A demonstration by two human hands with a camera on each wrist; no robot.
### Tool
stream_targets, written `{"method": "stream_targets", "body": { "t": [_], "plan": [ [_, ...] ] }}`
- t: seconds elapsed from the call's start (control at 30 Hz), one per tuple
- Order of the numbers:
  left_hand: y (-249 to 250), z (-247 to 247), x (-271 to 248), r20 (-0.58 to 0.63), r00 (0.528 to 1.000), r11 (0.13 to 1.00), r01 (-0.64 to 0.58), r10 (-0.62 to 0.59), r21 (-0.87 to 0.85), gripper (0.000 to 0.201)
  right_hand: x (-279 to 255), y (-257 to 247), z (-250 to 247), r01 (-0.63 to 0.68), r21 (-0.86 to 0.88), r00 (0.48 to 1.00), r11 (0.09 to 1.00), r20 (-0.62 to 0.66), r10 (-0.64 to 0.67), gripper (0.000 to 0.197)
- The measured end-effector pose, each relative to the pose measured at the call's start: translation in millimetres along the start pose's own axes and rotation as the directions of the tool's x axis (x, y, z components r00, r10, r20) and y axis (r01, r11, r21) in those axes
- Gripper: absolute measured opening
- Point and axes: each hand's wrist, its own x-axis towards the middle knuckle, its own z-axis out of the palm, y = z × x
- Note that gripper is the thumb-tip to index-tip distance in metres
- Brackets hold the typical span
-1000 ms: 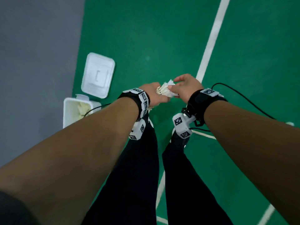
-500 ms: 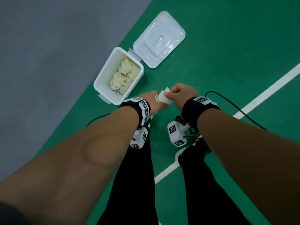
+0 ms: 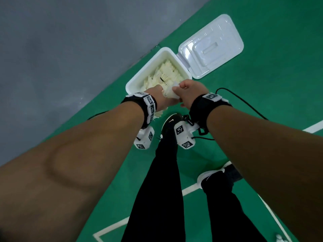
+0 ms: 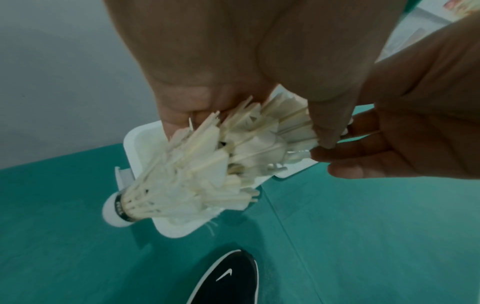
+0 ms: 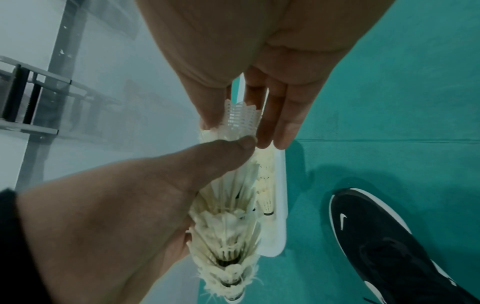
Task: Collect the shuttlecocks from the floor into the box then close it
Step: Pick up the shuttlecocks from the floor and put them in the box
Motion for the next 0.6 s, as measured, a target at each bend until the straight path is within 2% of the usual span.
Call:
{"method": "stream_targets", "body": {
  "t": [0.07,0.1,0.17,0.27,0.4,0.5,0.53,0.6],
  "plan": [
    [-4.5,-10.8,12.2,-0.027,0.999,0.998,0.040,-0.042,-0.051,0.104,12.3,-14.9,2.8,-0.013,-0.025,1.000,1.000,-0.013,0.013,0.033],
    [-6.1,-16.2,18.6,-0.039,0.997,0.994,0.059,-0.063,-0.091,0.110,18.9,-21.4,3.6,-0.034,-0.041,0.999,0.999,-0.019,0.033,0.041],
    [-6.6,-24.5,27.8,-0.040,0.994,0.984,0.091,-0.099,-0.154,0.110,29.7,-28.0,0.9,-0.072,-0.089,0.997,0.993,-0.029,0.070,0.055],
    [-8.8,-28.7,34.6,-0.011,0.990,0.985,0.138,-0.139,-0.101,0.095,40.3,-26.9,-6.3,-0.096,-0.100,0.994,0.990,-0.057,0.091,0.056],
    [-14.2,-25.7,41.9,-0.039,0.992,0.992,0.120,-0.122,-0.048,0.054,47.7,-18.4,-3.3,-0.133,-0.102,0.991,0.986,0.001,0.134,0.047],
    [-9.4,-22.8,40.1,-0.029,0.994,0.994,0.108,-0.108,-0.005,0.026,45.8,-10.2,-3.7,-0.142,-0.029,0.990,0.989,0.016,0.142,0.039],
    [-5.9,-22.2,38.0,-0.025,0.994,0.994,0.108,-0.108,-0.007,0.022,43.6,-7.6,-5.9,-0.146,0.001,0.989,0.989,0.004,0.146,0.040],
    [2.6,-20.4,33.4,-0.019,0.994,0.994,0.104,-0.105,-0.021,0.029,39.3,-4.6,-11.4,-0.160,0.049,0.987,0.986,-0.017,0.161,0.041]
  ]
}}
